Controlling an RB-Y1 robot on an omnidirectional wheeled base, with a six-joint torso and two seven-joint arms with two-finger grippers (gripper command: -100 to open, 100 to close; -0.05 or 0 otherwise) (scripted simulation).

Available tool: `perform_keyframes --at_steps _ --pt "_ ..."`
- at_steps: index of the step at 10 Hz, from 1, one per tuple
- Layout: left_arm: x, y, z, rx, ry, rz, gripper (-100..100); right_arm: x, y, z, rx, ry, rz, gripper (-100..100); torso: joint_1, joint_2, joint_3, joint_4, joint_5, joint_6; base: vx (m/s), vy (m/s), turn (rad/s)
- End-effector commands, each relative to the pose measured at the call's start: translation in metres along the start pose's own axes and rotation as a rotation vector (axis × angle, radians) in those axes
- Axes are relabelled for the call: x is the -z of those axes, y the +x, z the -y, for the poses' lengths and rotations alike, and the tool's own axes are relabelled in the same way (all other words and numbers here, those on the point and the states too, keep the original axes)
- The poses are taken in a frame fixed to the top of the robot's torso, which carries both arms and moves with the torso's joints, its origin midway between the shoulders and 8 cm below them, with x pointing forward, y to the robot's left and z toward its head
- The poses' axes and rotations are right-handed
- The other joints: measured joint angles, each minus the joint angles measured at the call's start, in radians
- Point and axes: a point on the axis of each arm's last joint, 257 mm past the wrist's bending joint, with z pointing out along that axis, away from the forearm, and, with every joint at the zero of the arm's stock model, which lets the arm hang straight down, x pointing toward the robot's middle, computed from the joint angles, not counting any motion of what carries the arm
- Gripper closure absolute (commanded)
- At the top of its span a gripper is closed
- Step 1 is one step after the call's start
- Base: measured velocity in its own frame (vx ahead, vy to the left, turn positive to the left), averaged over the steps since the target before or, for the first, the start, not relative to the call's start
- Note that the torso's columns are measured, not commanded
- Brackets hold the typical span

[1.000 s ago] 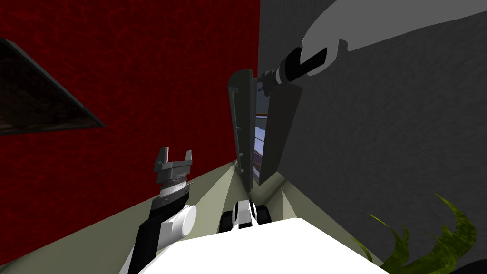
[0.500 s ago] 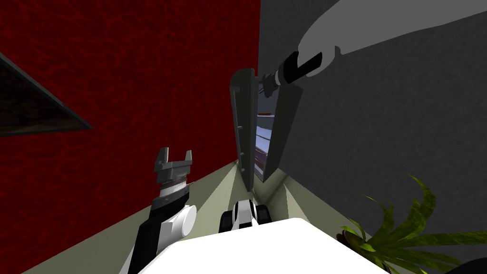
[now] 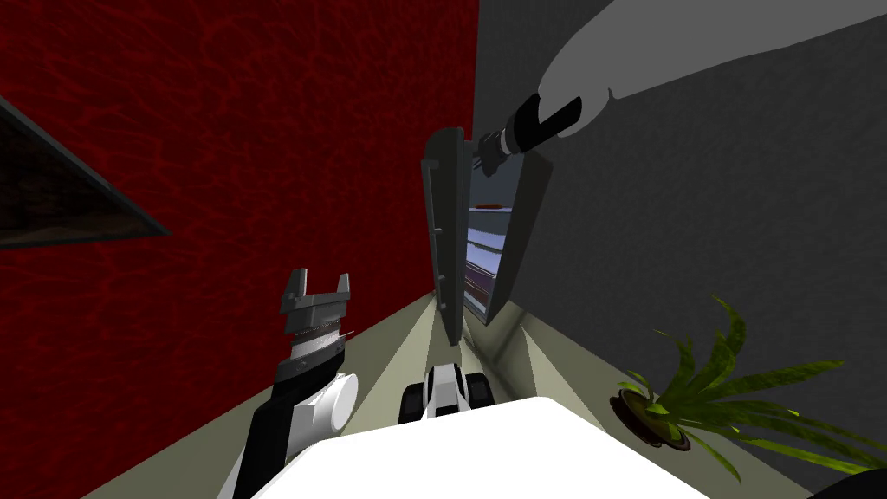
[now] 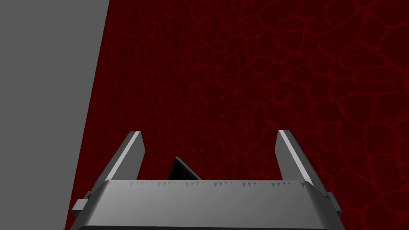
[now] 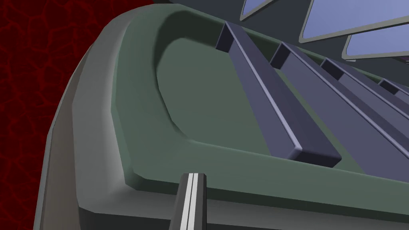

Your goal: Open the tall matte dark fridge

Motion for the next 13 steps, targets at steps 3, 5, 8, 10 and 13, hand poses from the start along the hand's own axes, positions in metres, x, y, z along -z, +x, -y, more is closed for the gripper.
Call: perform_keyframes --at_steps 3,5,8,10,13 --pt "0.0 0.0 0.0 0.0 0.0 0.0 0 -0.003 0.009 0.002 -0.002 -0.005 -0.034 100 -0.003 0.004 0.003 0.001 -0.001 0.001 -0.066 0.255 -0.12" --pt "0.0 0.0 0.0 0.0 0.0 0.0 0 0.003 0.034 -0.001 -0.06 0.015 -0.072 -100 -0.01 -0.001 0.0 -0.001 -0.004 0.001 0.01 0.187 0.022" --pt "0.0 0.0 0.0 0.0 0.0 0.0 0 0.011 0.062 -0.008 -0.128 0.037 -0.116 -100 0.001 0.0 0.001 0.0 0.0 0.0 0.04 0.252 0.013" --pt "0.0 0.0 0.0 0.0 0.0 0.0 0 0.018 0.085 -0.014 -0.183 0.055 -0.152 -100 -0.002 0.004 0.003 0.001 -0.001 0.0 0.03 0.278 0.021" --pt "0.0 0.0 0.0 0.0 0.0 0.0 0 0.028 0.116 -0.024 -0.259 0.081 -0.204 -100 -0.005 0.003 0.002 0.001 -0.001 0.0 0.047 0.271 0.02"
